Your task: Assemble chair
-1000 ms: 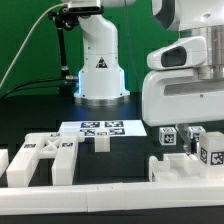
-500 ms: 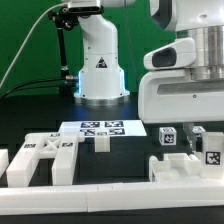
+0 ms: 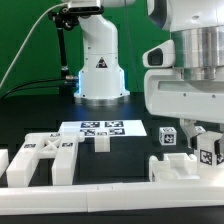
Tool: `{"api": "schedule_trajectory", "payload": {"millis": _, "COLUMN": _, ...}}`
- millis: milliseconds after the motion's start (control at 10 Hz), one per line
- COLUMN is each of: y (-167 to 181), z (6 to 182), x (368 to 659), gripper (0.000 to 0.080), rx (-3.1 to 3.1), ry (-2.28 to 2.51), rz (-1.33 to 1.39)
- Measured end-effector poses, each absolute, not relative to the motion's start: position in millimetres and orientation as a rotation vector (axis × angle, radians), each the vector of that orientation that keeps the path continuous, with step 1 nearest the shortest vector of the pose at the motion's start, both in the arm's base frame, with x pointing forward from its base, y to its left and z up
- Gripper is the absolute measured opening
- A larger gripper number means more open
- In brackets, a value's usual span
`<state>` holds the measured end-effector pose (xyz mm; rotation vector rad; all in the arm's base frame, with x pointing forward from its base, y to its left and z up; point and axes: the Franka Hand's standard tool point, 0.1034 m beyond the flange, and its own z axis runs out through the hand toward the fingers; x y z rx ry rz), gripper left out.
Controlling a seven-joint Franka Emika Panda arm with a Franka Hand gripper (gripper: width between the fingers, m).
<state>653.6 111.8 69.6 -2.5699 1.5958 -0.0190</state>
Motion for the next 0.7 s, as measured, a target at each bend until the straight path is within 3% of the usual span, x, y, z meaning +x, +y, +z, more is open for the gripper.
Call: {"api": "schedule_trajectory", "payload": {"millis": 700, "y": 111.0, "z": 69.1, "x": 651.0, "gripper": 0.0291, "rx": -2.019, "ry": 2.22, "rz": 0.083}}
